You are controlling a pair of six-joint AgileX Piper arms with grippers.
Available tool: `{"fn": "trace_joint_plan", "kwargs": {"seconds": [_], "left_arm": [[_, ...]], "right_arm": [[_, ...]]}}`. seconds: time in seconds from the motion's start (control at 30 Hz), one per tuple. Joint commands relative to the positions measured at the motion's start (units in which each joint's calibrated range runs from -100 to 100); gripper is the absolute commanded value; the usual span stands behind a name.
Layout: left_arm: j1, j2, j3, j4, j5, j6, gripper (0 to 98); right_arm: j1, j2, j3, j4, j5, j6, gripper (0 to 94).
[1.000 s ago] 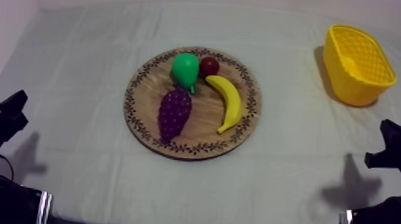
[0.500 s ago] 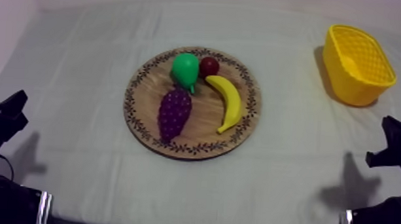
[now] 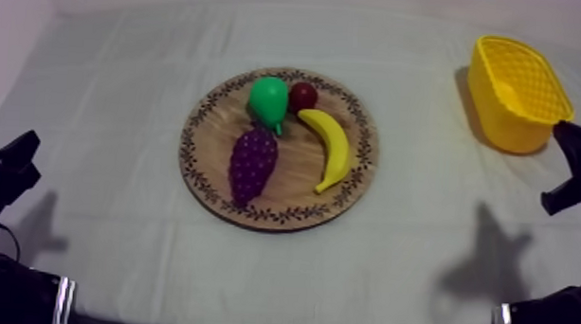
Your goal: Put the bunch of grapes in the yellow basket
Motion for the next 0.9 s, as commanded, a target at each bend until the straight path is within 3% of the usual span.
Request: {"fn": "trace_joint_plan", "kwargs": {"seconds": [0.0,0.17,0.33,0.57,0.87], "left_arm": [[0.00,0.00,-0.02,-0.04,-0.05,-0.01,0.1],[0.00,0.00,-0.02,-0.04,-0.05,-0.01,0.1],[0.00,0.00,-0.02,-0.04,-0.05,-0.01,0.1],[0.00,0.00,-0.02,-0.04,-0.05,-0.01,0.1],[0.00,0.00,-0.02,-0.04,-0.05,-0.01,0.1]], "right_arm": [[-2.26,6.00,-6.11,0.36,-0.12,1.31,0.7],[-7.17,14.42,-15.95,1.80,0.31,1.95,0.7],[-11.55,22.63,-25.98,1.51,2.09,2.35,0.7],[-18.27,34.07,-42.54,-0.52,12.44,1.58,0.5],[-23.78,48.37,-62.06,-2.37,27.79,-7.27,0.3]]}}
